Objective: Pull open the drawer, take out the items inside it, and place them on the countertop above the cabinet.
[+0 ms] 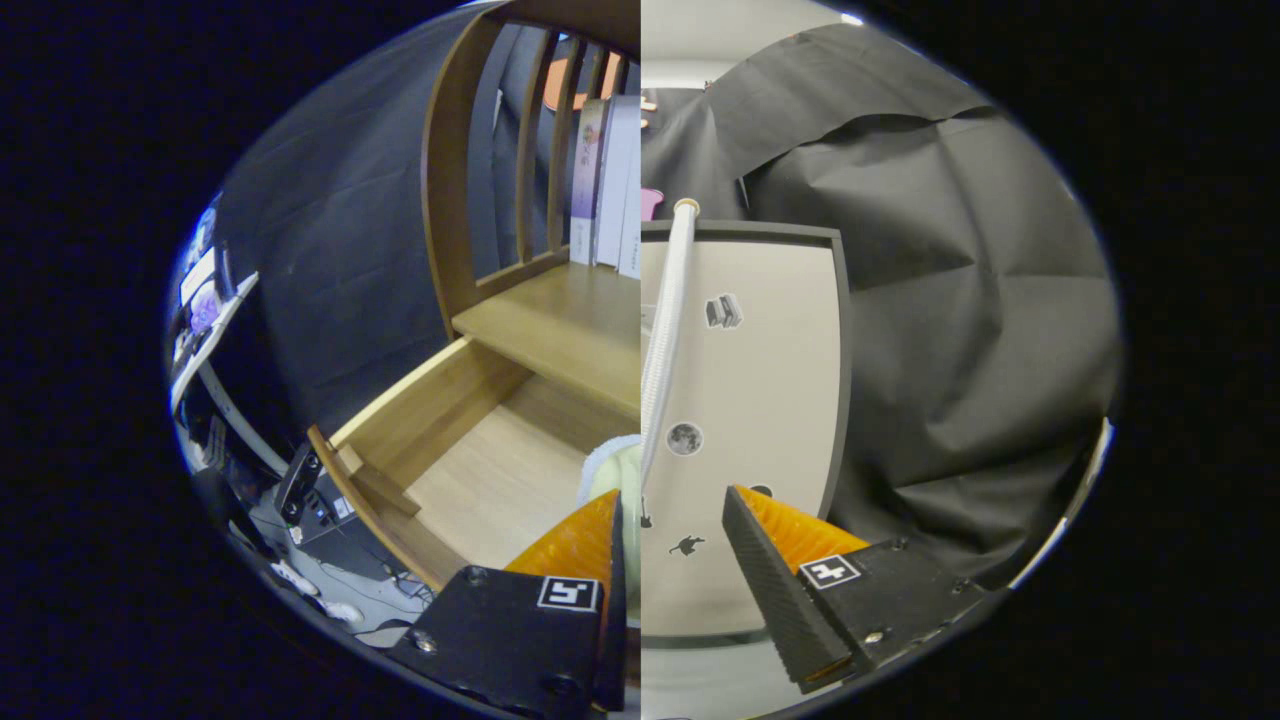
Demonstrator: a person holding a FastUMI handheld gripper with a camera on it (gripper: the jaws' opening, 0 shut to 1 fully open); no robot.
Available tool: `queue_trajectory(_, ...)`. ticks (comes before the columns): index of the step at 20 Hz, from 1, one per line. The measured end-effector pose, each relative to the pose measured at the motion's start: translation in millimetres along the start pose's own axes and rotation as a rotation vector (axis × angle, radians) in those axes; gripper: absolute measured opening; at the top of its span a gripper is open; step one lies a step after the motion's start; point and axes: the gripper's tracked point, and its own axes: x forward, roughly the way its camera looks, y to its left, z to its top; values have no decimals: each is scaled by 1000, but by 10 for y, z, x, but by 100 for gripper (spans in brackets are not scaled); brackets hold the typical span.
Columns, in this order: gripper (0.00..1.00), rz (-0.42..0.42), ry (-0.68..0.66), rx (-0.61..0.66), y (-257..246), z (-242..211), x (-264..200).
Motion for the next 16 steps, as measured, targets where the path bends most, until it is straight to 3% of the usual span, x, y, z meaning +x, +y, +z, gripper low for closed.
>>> queue_trajectory(7,60,-20,-71,70,-224,416,-160)
queue_trajectory(16,60,-124,-117,234,-747,909,347)
